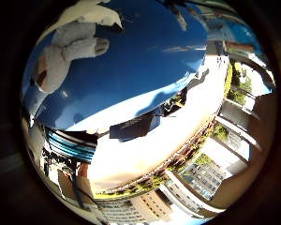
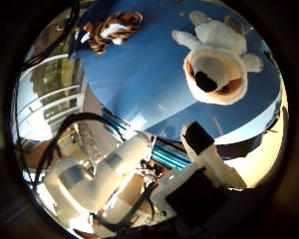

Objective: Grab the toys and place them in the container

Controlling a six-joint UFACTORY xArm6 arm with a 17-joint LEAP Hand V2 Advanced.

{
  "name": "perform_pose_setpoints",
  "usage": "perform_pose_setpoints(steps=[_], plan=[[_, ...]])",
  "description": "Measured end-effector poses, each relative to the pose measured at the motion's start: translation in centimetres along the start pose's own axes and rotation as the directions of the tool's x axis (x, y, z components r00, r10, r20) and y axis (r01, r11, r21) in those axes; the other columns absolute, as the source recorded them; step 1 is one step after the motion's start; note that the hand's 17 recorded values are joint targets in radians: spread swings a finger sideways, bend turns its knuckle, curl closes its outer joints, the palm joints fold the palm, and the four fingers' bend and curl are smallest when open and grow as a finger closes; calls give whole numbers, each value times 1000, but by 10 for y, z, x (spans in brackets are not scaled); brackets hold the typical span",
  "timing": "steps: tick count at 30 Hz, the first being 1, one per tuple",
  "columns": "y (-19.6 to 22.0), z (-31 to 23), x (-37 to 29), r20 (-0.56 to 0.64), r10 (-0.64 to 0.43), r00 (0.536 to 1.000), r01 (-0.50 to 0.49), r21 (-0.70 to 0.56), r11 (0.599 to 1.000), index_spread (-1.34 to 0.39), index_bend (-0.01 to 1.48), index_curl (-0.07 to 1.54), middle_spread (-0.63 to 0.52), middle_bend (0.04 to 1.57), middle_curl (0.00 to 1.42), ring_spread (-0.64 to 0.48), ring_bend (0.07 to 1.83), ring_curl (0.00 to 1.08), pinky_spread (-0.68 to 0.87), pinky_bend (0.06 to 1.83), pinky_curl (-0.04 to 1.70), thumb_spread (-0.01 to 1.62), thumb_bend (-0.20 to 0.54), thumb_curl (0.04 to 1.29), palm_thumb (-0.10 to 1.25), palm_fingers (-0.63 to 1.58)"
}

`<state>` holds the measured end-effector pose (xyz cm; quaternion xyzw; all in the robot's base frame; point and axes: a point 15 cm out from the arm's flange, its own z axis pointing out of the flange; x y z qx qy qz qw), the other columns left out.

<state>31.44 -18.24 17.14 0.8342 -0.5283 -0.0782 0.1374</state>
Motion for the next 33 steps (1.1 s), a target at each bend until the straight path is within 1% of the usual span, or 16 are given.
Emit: perform_pose_setpoints(steps=[7,11,14,15,16,17,18,20,21,22,23,25,26,27,31,33], plan=[[-12,22,-8,8,-66,998,66,-63,996,-398,191,262,32,144,267,278,295,296,456,529,333,1065,-23,379,718,-44],[-15,30,-9,-6,-92,996,91,-106,990,-337,243,290,19,152,265,256,293,297,453,504,311,1046,-22,389,755,84],[-19,30,-5,-26,-94,995,91,-100,991,-298,280,305,-21,193,277,235,359,305,453,511,292,1033,-17,405,790,331],[-22,29,-3,-35,-96,995,92,-89,992,-300,296,310,-62,264,303,219,424,315,443,506,274,1029,-19,416,808,555],[-26,28,-1,-47,-96,994,93,-73,993,-311,304,314,-78,305,318,205,457,324,434,492,268,1027,-20,419,811,635],[-32,27,2,-63,-98,993,95,-53,994,-341,262,302,-104,419,357,183,596,359,409,477,262,1021,-19,428,824,844],[-38,25,6,-81,-98,992,96,-30,995,-381,177,290,-122,571,422,164,751,416,403,502,276,1014,-20,439,837,1011],[-51,19,13,-119,-102,988,105,17,994,-422,114,276,-138,668,480,138,910,497,396,548,311,1010,-19,450,853,1026],[-53,16,15,-129,-101,986,106,30,994,-475,131,262,-160,771,541,101,1032,561,397,597,344,1000,-19,464,869,1042],[-54,15,16,-131,-102,986,108,37,993,-492,151,261,-167,797,558,92,1059,578,399,616,355,998,-16,469,879,1051],[-54,13,16,-132,-99,986,106,44,993,-545,194,262,-185,864,609,62,1125,623,398,699,398,989,-13,485,902,1074],[-53,7,19,-139,-88,986,97,58,994,-620,232,267,-205,952,675,26,1179,667,396,864,473,978,-2,517,949,1134],[-51,4,21,-141,-80,987,89,63,994,-639,242,268,-209,968,688,18,1193,676,392,898,489,979,0,524,962,1130],[-48,3,21,-140,-73,987,83,63,995,-672,261,273,-214,1009,718,2,1213,693,383,980,529,982,8,545,991,1142],[-41,-3,18,-128,-69,989,75,45,996,-791,360,304,-227,1094,805,-36,1273,736,344,1169,647,996,7,602,1029,1090],[-36,-3,12,-109,-75,991,77,17,997,-851,409,329,-231,1124,847,-51,1303,754,321,1230,700,1005,-2,628,1034,1053]])
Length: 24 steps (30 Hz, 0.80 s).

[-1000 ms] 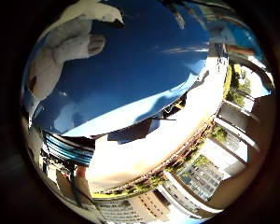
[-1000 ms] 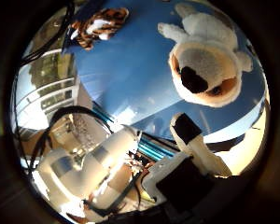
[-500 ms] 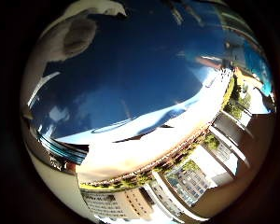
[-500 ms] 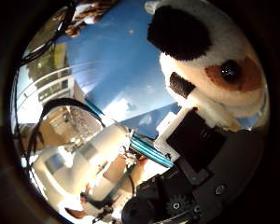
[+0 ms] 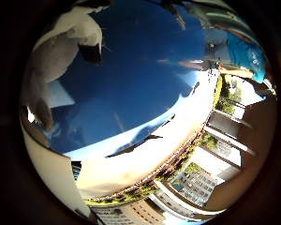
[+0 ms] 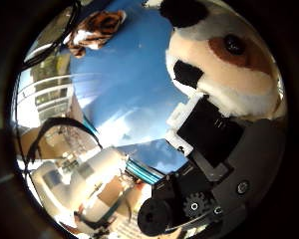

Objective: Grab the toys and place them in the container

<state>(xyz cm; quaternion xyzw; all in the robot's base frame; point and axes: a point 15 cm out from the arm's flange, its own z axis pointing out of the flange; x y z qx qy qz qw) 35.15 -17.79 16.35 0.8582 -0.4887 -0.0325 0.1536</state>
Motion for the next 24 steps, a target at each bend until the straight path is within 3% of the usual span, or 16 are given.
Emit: perform_pose_setpoints(steps=[12,18,24], plan=[[6,-74,-9,82,40,996,-38,-25,999,-1100,596,533,-238,1208,1005,-96,1422,823,226,1411,879,1030,-14,748,995,896],[-7,-144,-29,100,19,995,-23,40,999,-1182,615,673,-236,1247,1052,-113,1474,842,194,1476,927,1035,-12,797,981,838],[-35,-240,-70,142,22,990,-48,184,982,-1244,602,826,-231,1283,1081,-121,1514,852,171,1524,952,1044,-11,835,974,793]])
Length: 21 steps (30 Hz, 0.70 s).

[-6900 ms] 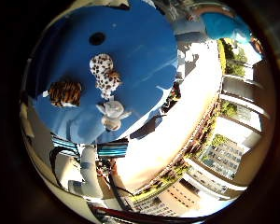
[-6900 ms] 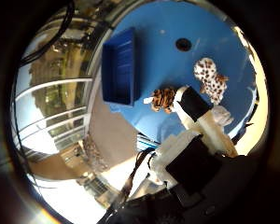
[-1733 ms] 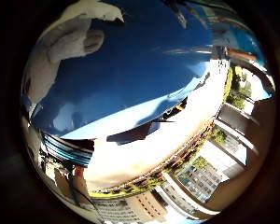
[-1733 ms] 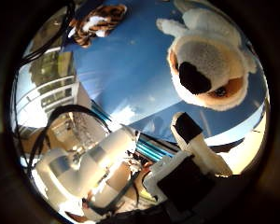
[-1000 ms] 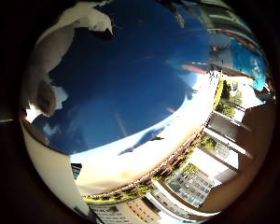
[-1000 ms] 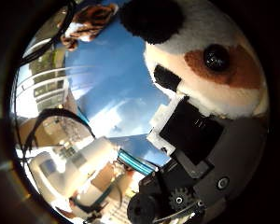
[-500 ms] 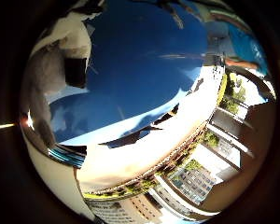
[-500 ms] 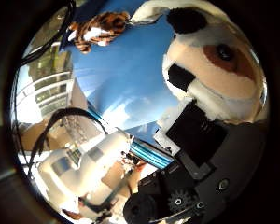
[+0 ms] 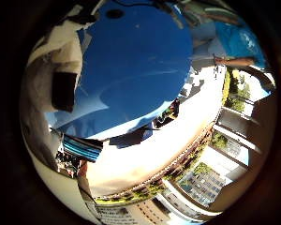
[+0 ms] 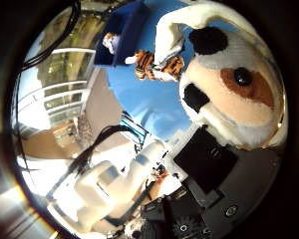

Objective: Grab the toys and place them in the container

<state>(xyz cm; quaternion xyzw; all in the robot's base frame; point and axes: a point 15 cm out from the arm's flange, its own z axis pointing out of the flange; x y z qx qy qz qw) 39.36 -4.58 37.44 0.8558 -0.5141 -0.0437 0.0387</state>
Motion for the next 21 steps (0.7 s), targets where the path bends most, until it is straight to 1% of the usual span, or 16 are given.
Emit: perform_pose_setpoints(steps=[4,6,10,14,15,16,18,21], plan=[[-44,-44,-55,32,24,999,-27,113,993,-1273,589,924,-228,1300,1092,-123,1536,853,159,1541,959,1043,-14,856,963,775],[-68,-58,-87,63,15,998,-25,162,987,-1283,582,964,-226,1306,1095,-123,1544,853,155,1552,963,1043,-13,865,960,768],[-136,-69,-139,120,-21,993,-13,276,961,-1304,560,1065,-222,1320,1101,-123,1564,849,146,1567,969,1044,-10,888,964,753],[-198,-60,-175,143,-38,989,-16,359,933,-1313,547,1122,-220,1327,1103,-123,1578,848,142,1574,970,1044,-11,901,963,746],[-232,-52,-191,146,-45,988,-18,403,915,-1316,542,1144,-219,1329,1104,-122,1582,847,140,1577,971,1044,-11,905,962,743],[-247,-46,-198,148,-46,988,-20,414,910,-1318,537,1165,-218,1331,1104,-122,1584,846,138,1582,971,1044,-12,909,962,743],[-274,-33,-213,160,-45,986,-27,424,905,-1320,530,1194,-217,1334,1104,-122,1588,844,136,1586,971,1045,-12,916,961,740],[-306,-2,-230,176,-26,984,-51,416,908,-1322,522,1240,-215,1341,1105,-121,1595,840,133,1581,972,1041,-38,909,899,728]])
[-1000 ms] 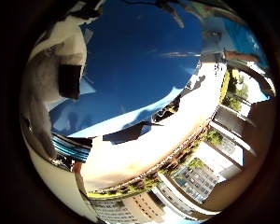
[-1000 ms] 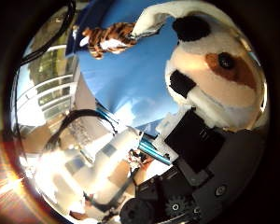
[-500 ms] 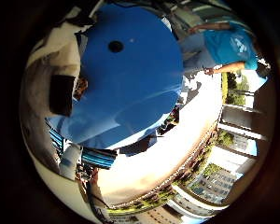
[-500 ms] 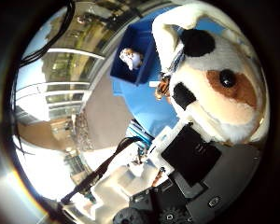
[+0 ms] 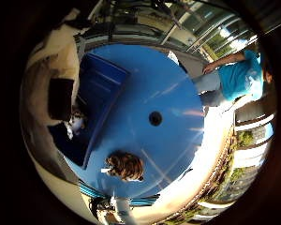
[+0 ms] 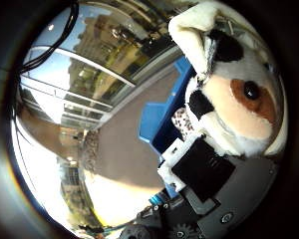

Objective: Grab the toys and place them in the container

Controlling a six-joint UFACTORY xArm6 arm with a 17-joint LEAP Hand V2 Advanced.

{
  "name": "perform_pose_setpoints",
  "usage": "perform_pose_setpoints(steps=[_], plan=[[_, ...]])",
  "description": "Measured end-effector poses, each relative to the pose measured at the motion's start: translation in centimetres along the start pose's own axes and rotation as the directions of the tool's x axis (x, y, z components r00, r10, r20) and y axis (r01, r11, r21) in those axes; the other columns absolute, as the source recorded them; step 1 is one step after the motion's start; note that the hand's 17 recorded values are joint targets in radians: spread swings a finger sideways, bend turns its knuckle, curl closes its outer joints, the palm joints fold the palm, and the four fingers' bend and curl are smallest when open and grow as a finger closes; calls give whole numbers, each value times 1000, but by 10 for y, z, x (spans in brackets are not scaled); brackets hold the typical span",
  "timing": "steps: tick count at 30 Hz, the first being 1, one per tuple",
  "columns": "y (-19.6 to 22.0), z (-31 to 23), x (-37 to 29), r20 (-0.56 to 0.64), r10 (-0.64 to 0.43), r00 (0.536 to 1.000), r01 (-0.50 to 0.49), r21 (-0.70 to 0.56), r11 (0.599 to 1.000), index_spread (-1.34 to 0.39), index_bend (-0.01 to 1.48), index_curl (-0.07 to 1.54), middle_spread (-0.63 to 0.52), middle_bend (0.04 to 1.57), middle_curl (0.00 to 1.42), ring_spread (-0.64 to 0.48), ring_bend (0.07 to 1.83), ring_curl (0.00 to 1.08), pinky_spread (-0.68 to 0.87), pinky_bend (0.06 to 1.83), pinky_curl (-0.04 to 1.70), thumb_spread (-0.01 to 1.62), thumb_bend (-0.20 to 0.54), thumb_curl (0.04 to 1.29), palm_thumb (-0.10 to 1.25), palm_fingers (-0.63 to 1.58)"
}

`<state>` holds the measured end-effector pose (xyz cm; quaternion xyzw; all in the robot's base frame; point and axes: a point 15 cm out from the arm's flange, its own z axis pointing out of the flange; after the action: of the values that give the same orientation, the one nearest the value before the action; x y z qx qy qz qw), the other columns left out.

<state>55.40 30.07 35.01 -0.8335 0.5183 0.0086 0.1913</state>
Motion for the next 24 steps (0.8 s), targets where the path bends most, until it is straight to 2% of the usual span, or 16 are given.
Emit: perform_pose_setpoints(steps=[3,5,6,8,9,10,14,20,24], plan=[[-20,26,-3,-4,6,1000,-6,55,998,-1312,513,1280,-204,1322,1078,-91,1571,813,143,1520,963,1063,-39,869,823,702],[-19,54,1,-7,13,1000,-13,35,999,-1280,534,1272,-178,1217,1004,-15,1433,738,181,1432,911,1074,-44,833,783,721],[-18,62,3,-8,13,1000,-13,26,1000,-1247,512,1252,-168,1113,953,23,1351,718,198,1406,902,1080,-43,813,767,613],[-14,76,8,-12,5,1000,-5,5,1000,-1115,247,1177,-130,729,819,89,1248,695,255,1432,907,1078,-41,774,742,-15],[-13,79,11,-13,-6,1000,6,-2,1000,-1091,222,1155,-126,695,793,101,1217,680,268,1407,895,1078,-37,766,744,-52],[-12,80,13,-13,-24,1000,24,-8,1000,-1033,148,1100,-100,582,719,133,1108,610,295,1363,850,1077,-39,748,734,-167],[1,79,27,-7,-67,998,67,-56,996,-809,67,897,-15,359,555,215,861,438,376,1195,723,1072,-34,688,730,-187],[20,30,42,0,-49,999,49,-105,993,-610,81,672,33,244,462,258,694,355,440,1048,624,1075,-41,615,691,-138],[56,-16,49,16,-35,999,37,-195,980,-495,82,549,76,213,430,276,633,328,465,938,559,1085,-39,570,661,-122]])
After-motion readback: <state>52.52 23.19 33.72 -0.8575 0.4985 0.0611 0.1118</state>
